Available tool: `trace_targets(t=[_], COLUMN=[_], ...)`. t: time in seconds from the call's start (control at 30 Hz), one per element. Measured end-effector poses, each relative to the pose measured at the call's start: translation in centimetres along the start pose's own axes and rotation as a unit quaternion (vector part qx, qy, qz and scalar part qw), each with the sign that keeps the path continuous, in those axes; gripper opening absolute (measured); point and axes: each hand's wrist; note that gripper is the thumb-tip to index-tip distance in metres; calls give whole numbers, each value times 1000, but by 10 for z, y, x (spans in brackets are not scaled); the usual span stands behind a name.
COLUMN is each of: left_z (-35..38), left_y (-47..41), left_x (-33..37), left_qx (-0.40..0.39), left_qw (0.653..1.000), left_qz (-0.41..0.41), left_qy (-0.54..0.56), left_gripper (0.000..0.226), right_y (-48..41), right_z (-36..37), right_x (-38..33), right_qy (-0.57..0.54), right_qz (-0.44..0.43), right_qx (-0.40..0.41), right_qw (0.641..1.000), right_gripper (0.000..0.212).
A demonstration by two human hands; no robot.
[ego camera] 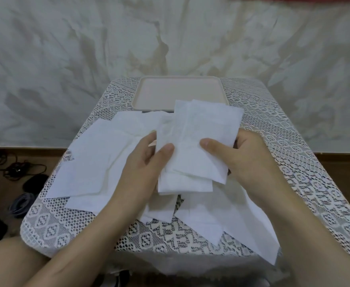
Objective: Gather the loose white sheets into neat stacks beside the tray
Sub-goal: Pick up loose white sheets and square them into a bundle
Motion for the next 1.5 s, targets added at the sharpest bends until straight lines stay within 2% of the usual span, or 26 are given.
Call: trace_targets(t=[0.3, 0.43, 0.5, 0.6, 0.63, 0.87, 1.13, 1.27, 1.33, 1.43, 1.5], left_z=[2, 4, 3, 3, 3, -3, -1, 1, 2, 4, 4], left_y=[-2, -2, -1, 0, 0, -4, -4, -3, -2, 1, 1], left_x=[2, 4, 4, 6, 6, 1, 2, 4, 5, 7, 8], left_qx=[19, 21, 20, 9, 8, 8, 18, 23, 21, 15, 6], left_qw=[1000, 999, 1000, 1000, 1000, 999, 999, 999, 1000, 1000, 1000], left_qz=[-23, -27, -23, -10, -9, -30, -28, -27, -19, -10, -7], left_qy=[1, -5, -4, -4, -4, -7, -14, -13, -13, -10, -5], left_gripper=[41, 27, 33, 63, 67, 40, 36, 36, 40, 64, 64], right_y=[6, 11, 11, 10, 9, 7, 4, 8, 9, 8, 6], right_z=[-18, -17, -13, -9, -8, -5, -13, -12, -8, -2, 1], right_x=[1, 0, 1, 1, 1, 2, 4, 2, 0, -2, -4], right_qy=[-13, -10, -8, -7, -5, -7, -3, -15, -17, -21, -22], right_qz=[-9, -8, -11, -16, -18, -30, -30, -28, -24, -21, -22], right_qx=[-15, -42, -40, -36, -35, -54, -6, -12, -15, -14, -15], right_qw=[1000, 999, 999, 999, 999, 998, 1000, 999, 999, 999, 999], right_gripper=[11, 9, 8, 8, 8, 8, 15, 16, 16, 18, 18])
Point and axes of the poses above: each hand's wrist, its own y-axis away from the middle knuckle, its own z-axis out of the palm, x = y × z, and after that the axes turned 15 degrees about y, right-handed
